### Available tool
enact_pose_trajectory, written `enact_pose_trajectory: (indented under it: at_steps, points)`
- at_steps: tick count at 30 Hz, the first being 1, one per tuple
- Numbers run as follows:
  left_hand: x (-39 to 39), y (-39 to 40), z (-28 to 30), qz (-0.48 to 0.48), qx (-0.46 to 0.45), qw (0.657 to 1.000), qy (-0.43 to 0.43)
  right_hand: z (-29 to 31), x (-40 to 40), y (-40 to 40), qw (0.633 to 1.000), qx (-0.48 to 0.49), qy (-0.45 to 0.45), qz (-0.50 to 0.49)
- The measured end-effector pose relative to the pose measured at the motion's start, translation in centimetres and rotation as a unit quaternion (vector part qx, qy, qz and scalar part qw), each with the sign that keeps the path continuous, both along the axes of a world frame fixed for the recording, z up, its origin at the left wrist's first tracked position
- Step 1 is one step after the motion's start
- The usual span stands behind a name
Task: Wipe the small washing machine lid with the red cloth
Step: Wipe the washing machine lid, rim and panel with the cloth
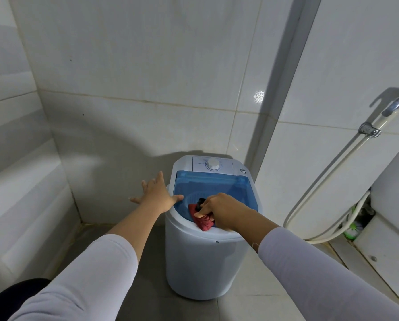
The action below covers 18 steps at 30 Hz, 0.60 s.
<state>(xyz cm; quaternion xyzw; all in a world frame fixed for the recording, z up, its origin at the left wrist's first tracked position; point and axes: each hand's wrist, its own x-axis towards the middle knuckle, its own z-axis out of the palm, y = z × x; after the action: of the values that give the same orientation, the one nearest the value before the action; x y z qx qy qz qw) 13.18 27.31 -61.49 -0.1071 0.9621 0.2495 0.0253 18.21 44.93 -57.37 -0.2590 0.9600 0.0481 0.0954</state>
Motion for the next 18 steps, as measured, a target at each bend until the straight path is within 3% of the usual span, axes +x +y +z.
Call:
enact_pose_trajectory:
  at_steps: [18]
  points:
    - [0.7,1.2,0.2,-0.015,-0.027,0.999,-0.024,-0.1,1.1,4.4,0.994,-0.036,-0.006,-0.105]
